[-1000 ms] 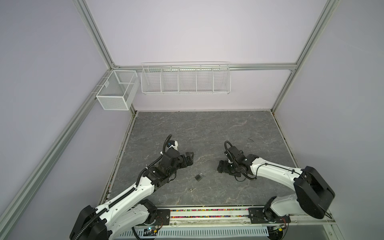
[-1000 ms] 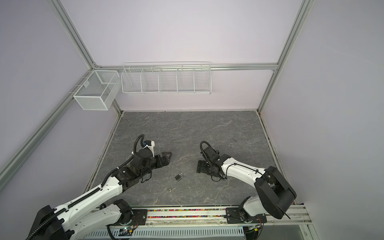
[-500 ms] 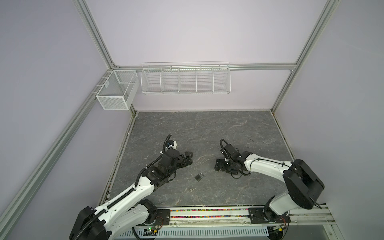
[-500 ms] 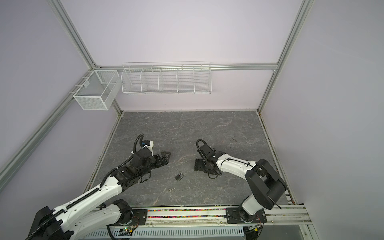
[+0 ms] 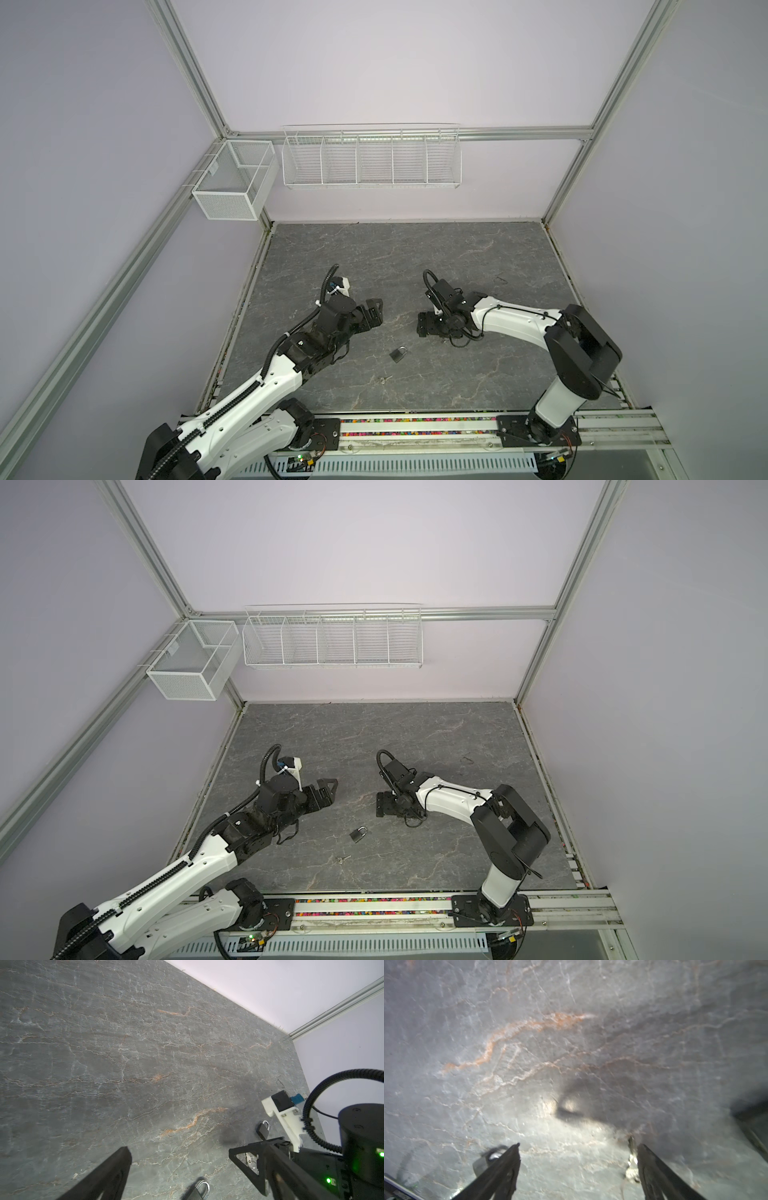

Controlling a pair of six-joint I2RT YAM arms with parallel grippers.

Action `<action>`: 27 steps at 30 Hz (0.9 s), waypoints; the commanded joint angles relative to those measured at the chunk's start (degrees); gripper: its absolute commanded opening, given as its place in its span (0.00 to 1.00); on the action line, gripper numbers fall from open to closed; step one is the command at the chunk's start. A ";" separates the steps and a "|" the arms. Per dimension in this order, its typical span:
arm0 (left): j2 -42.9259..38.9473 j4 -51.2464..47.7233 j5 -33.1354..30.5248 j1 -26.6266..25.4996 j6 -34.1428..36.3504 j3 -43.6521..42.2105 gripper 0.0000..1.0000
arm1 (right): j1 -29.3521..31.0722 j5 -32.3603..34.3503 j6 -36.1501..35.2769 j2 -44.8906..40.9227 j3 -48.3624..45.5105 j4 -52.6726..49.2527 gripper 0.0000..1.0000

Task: Unlock with the key
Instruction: 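Move the right gripper over the silver key while the left gripper advances, then lower the right gripper and close it on the silver key's ring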

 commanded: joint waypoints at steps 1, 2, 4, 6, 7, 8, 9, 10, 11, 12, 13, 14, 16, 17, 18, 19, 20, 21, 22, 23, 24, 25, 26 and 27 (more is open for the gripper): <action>0.13 -1.11 0.34 -0.27 -1.25 1.47 1.00 | 0.21 4.15 -1.51 -3.09 0.52 -7.29 0.93; 0.49 -0.30 1.07 -0.27 -1.21 1.28 1.00 | 0.14 4.59 -1.36 -3.74 0.05 -8.22 0.94; 1.10 1.11 2.61 -0.27 -1.12 1.11 1.00 | 0.05 5.00 -0.57 -5.08 -1.05 -9.05 0.95; 1.88 2.35 3.73 -0.27 -1.19 1.02 1.00 | -0.03 4.72 0.41 -6.33 -2.28 -8.90 0.98; 2.44 2.87 4.18 -0.27 -1.16 1.01 1.00 | -0.11 4.43 1.17 -6.81 -2.96 -8.71 1.00; 2.98 3.18 4.66 -0.27 -1.16 1.03 1.00 | -0.13 3.94 1.95 -6.99 -3.48 -8.38 0.96; 3.44 3.52 4.97 -0.35 -1.21 1.03 1.00 | -0.34 3.36 2.54 -7.01 -3.84 -8.03 0.95; 3.81 3.84 5.32 -0.40 -1.40 1.02 1.00 | -0.39 2.50 3.28 -6.95 -4.24 -7.48 0.93; 4.06 4.13 5.52 -0.45 -1.34 1.02 1.00 | -0.41 1.92 4.14 -6.86 -4.66 -6.72 0.90; 4.32 4.31 5.68 -0.60 -1.45 1.00 1.00 | -0.45 1.57 4.87 -6.83 -5.06 -5.91 0.88; 4.56 4.47 5.81 -0.70 -1.44 0.94 1.00 | -0.49 1.42 5.77 -6.85 -5.43 -5.43 0.86; 4.61 4.55 5.88 -0.80 -1.43 0.93 1.00 | -0.52 1.65 6.37 -6.83 -5.77 -5.11 0.84; 4.75 4.59 5.96 -1.10 -1.49 0.87 1.00 | -0.65 1.62 7.50 -6.65 -6.51 -4.30 0.78; 4.71 4.60 6.02 -1.15 -1.57 0.84 1.00 | -0.65 1.46 7.73 -6.57 -6.75 -3.82 0.76; 4.65 4.52 6.03 -1.23 -1.60 0.71 1.00 | -0.65 1.16 8.10 -6.28 -6.88 -3.45 0.73; 4.66 4.55 6.13 -1.22 -1.80 0.60 1.00 | -0.62 1.21 8.52 -6.03 -6.88 -3.39 0.70; 4.58 4.56 6.09 -1.32 -1.77 0.57 1.00 | -0.65 1.48 8.73 -5.66 -6.83 -3.30 0.67; 4.47 4.59 6.06 -1.32 -1.79 0.49 1.00 | -0.65 1.66 8.85 -5.43 -6.83 -3.31 0.66; 4.39 4.53 5.98 -1.31 -1.78 0.56 1.00 | -0.64 1.91 8.91 -5.32 -6.89 -3.24 0.65; 4.22 4.52 5.93 -1.32 -1.78 0.50 1.00 | -0.61 2.31 8.99 -5.17 -6.80 -3.23 0.62; 4.08 4.41 5.91 -1.33 -1.79 0.57 1.00 | -0.62 2.47 9.10 -5.02 -6.80 -3.22 0.59; 3.92 4.18 5.87 -1.33 -1.82 0.58 1.00 | -0.65 2.51 9.19 -4.85 -6.80 -3.07 0.56; 3.71 3.93 5.84 -1.33 -1.78 0.59 1.00 | -0.65 2.56 9.24 -4.69 -6.74 -3.04 0.54; 3.56 3.71 5.73 -1.33 -1.78 0.58 1.00 | -0.54 2.58 9.28 -4.53 -6.79 -2.91 0.52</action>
